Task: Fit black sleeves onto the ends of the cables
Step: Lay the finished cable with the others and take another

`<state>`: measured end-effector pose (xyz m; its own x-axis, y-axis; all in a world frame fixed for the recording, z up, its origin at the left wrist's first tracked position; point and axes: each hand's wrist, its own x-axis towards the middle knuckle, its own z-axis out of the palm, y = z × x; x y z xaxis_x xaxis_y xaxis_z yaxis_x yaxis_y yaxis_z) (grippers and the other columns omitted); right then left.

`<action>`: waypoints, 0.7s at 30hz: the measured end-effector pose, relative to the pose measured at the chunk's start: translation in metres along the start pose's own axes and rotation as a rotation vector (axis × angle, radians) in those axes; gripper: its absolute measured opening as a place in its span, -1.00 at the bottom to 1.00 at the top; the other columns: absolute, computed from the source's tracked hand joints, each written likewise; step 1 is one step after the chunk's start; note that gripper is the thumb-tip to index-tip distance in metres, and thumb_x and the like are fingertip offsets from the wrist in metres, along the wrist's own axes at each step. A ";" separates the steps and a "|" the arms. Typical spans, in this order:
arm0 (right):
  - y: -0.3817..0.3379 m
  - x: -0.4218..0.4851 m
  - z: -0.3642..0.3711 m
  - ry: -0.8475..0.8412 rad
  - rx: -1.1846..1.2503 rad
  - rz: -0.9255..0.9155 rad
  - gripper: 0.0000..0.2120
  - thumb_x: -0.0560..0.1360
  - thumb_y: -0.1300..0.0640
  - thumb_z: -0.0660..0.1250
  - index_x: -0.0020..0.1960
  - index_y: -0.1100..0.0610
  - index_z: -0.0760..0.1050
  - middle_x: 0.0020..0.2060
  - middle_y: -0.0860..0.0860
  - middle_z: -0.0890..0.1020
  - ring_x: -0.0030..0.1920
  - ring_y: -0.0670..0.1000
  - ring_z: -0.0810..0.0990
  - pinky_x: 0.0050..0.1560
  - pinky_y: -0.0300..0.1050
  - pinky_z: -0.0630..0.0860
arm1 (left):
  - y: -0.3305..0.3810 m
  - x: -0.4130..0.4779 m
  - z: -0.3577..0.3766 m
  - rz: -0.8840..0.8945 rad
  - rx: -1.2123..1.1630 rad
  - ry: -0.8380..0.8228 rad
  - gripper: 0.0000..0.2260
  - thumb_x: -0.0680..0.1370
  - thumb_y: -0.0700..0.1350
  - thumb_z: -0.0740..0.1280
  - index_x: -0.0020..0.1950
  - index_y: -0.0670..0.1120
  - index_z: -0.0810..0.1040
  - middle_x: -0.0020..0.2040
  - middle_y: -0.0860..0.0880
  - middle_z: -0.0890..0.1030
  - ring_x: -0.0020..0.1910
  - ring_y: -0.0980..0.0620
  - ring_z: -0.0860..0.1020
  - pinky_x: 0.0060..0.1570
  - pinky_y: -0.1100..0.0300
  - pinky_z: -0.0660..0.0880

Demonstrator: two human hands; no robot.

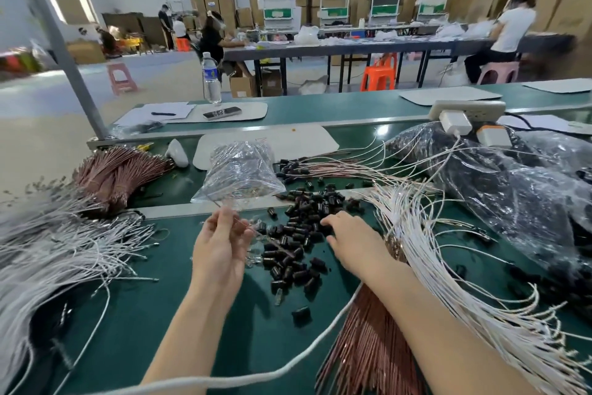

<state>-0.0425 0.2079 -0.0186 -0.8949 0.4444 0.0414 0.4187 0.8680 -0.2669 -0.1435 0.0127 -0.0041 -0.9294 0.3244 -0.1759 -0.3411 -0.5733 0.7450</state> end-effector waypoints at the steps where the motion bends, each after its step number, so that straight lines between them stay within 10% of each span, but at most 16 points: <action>1: 0.000 0.001 0.003 0.027 -0.023 -0.001 -0.65 0.69 0.10 0.20 0.46 -0.02 0.39 0.36 0.00 0.45 0.30 0.10 0.47 0.10 0.00 0.51 | -0.003 0.000 -0.004 -0.004 -0.032 0.015 -0.87 0.49 -0.09 0.41 -0.03 -0.12 0.56 -0.28 0.00 0.66 -0.32 0.13 0.65 -0.29 0.27 0.61; 7: 0.004 -0.001 0.009 0.126 -0.012 0.051 -0.73 0.70 0.01 0.17 0.36 -0.01 0.47 0.21 0.01 0.50 0.19 0.04 0.50 0.09 -0.07 0.52 | -0.021 0.002 -0.020 0.094 -0.010 -0.036 -0.85 0.48 -0.12 0.41 0.03 -0.12 0.56 -0.17 -0.05 0.69 -0.17 0.05 0.69 -0.14 0.24 0.64; 13: -0.005 -0.023 0.013 0.221 0.563 -0.031 -0.82 0.66 0.08 0.29 0.21 -0.14 0.53 0.07 -0.26 0.60 0.04 -0.37 0.53 -0.06 -0.52 0.42 | -0.026 0.001 -0.017 0.208 0.005 -0.012 -0.86 0.49 -0.11 0.40 0.01 -0.10 0.56 -0.13 -0.06 0.71 -0.14 0.01 0.70 -0.11 0.24 0.63; 21: -0.005 -0.030 0.015 0.195 0.711 -0.044 -0.79 0.64 0.08 0.32 0.21 -0.17 0.56 -0.04 -0.27 0.61 -0.11 -0.41 0.53 -0.11 -0.53 0.40 | -0.030 0.006 -0.015 0.285 0.050 0.009 -0.81 0.49 -0.06 0.42 0.03 -0.10 0.54 -0.14 -0.05 0.71 -0.14 0.00 0.70 -0.10 0.23 0.63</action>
<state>-0.0201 0.1871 -0.0333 -0.8370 0.5014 0.2191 0.1228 0.5623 -0.8177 -0.1408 0.0206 -0.0374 -0.9881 0.1487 0.0401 -0.0584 -0.6028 0.7958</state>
